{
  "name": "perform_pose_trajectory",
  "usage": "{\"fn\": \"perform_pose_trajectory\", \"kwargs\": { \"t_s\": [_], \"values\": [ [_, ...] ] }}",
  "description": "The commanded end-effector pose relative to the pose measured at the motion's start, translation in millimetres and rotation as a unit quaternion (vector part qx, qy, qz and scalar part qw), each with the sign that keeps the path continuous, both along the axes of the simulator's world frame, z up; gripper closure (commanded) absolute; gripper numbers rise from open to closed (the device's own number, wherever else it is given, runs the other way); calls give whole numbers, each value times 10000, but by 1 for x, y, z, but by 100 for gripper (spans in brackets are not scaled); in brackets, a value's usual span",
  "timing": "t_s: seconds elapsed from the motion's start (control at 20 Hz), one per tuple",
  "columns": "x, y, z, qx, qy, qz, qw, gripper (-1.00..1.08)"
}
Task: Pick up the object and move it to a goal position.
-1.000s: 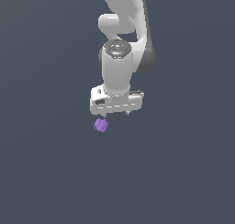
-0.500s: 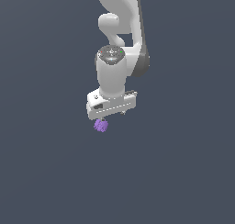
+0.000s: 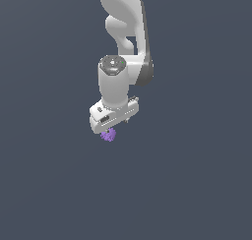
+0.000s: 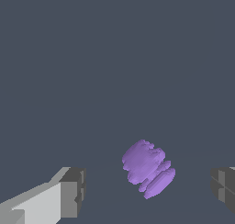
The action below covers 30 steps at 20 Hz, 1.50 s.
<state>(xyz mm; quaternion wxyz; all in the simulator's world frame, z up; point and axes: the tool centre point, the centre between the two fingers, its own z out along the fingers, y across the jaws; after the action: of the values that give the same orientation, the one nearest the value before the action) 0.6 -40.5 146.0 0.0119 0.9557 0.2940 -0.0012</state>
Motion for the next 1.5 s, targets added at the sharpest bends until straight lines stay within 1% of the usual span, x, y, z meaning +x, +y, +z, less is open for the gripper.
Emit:
{"fn": "perform_pose_trajectory", "kwargs": {
  "t_s": [0.0, 0.3, 0.6, 0.85, 1.1, 1.45],
  "values": [
    [-1, -4, -5, 3, 11, 308, 9995, -92],
    [-5, -15, -16, 14, 36, 1028, 9947, -92],
    [-9, -24, -27, 31, 55, 1742, 9847, -92],
    [-13, -32, -35, 48, 65, 2332, 9724, -92],
    [-17, -39, -44, 68, 70, 2890, 9573, -92],
    [-20, -46, -52, 89, 69, 3438, 9390, -92]
  ]
}}
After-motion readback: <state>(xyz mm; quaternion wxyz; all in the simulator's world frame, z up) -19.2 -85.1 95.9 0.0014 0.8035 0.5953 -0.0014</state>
